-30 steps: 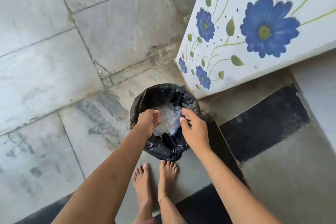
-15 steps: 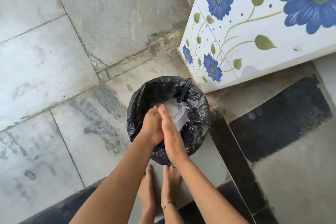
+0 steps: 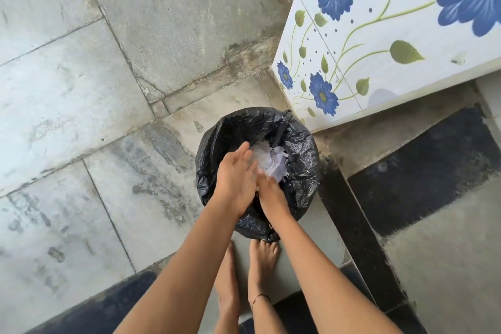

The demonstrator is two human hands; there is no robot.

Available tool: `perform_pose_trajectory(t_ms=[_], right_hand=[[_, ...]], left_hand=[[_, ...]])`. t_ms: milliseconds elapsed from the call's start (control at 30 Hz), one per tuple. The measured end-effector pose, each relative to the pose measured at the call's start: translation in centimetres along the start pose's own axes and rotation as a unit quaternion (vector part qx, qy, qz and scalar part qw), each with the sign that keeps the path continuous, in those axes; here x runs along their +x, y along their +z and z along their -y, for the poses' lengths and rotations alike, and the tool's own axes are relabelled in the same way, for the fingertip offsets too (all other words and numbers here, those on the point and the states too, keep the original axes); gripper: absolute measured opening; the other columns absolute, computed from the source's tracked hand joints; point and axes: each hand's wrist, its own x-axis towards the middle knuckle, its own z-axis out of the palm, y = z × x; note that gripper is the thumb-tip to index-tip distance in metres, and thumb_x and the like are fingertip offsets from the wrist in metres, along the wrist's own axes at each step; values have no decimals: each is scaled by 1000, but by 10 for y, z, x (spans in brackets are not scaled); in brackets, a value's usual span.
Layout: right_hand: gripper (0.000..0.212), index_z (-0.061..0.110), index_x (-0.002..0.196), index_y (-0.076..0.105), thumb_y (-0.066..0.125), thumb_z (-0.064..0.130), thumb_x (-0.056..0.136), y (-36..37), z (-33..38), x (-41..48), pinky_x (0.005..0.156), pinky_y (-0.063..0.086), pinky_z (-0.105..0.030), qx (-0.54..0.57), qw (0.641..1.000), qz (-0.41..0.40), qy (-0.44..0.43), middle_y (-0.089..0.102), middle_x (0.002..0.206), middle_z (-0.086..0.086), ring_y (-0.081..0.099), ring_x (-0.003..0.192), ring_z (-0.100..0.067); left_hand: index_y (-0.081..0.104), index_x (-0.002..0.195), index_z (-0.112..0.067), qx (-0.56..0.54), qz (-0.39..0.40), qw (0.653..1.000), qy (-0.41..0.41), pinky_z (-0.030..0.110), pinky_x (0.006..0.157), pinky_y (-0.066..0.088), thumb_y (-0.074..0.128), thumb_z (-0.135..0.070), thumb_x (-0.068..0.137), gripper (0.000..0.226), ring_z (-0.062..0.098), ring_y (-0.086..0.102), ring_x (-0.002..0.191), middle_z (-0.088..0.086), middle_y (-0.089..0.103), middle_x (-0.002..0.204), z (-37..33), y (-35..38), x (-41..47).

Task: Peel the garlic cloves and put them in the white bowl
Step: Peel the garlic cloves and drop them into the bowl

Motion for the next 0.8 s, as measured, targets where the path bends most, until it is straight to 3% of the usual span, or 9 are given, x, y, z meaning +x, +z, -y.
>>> perform_pose_trajectory(t_ms=[67,133,200,300,367,433,600,700,800], right_hand=[[51,21,149,21,28,39,102,6,18,-12,111,17,-24,76,992,-40,-88,20,156,3,19,142,-9],[49,25,149,21,27,38,102,22,31,-22,115,9,-24,94,982,19,-162,16,154,14,11,141,0],[48,28,148,24,27,41,102,24,30,-20,116,6,-28,60,985,69,-148,18,151,16,10,141,-1],[48,26,147,29,31,40,101,-2,31,-20,114,22,-41,-108,990,20,-85,27,154,-3,26,141,-21],[48,19,145,32,34,37,101,-19,39,-42,106,33,-39,-145,988,-34,-43,37,148,-9,38,133,-28],[48,16,145,33,38,35,100,-31,57,-85,104,32,-37,-109,990,-82,-44,41,146,-7,40,132,-26],[37,11,132,51,46,25,98,-71,112,-223,110,25,-38,-122,963,-212,-112,57,130,-6,49,121,-26],[37,9,129,53,48,25,97,-102,144,-307,106,32,-41,-108,942,-278,-153,58,130,-6,51,121,-26],[35,7,125,58,53,23,94,-131,158,-385,100,40,-42,-104,904,-352,-217,65,119,-8,57,111,-28]], left_hand=[[30,147,-9,29,-45,999,-2,39,116,20,25,-25,101,49,26,22,143,12,26,155,0,-3,2],[35,144,-6,44,-59,997,-17,40,113,23,23,-32,103,50,31,26,141,19,32,150,0,-1,2],[34,145,-11,6,-33,999,-28,42,113,22,20,-41,102,54,31,26,142,16,32,151,-3,2,-3],[32,146,-18,-18,-4,1000,-21,39,105,29,21,-39,103,50,30,30,139,15,30,152,-19,3,-24],[32,146,-19,44,27,999,10,36,101,31,20,-37,103,48,28,29,140,12,29,153,-32,8,-53],[36,144,-19,153,35,987,37,32,100,34,24,-35,103,46,24,32,139,7,33,152,-45,17,-92],[54,128,-19,374,23,919,122,29,94,36,39,-15,99,33,16,48,115,5,51,135,-63,54,-217],[56,127,-17,441,39,876,190,27,92,38,46,-11,96,33,14,51,108,4,57,127,-65,83,-300],[53,130,-16,510,76,808,285,29,99,42,55,-10,92,38,14,55,113,3,59,126,-59,108,-373]])
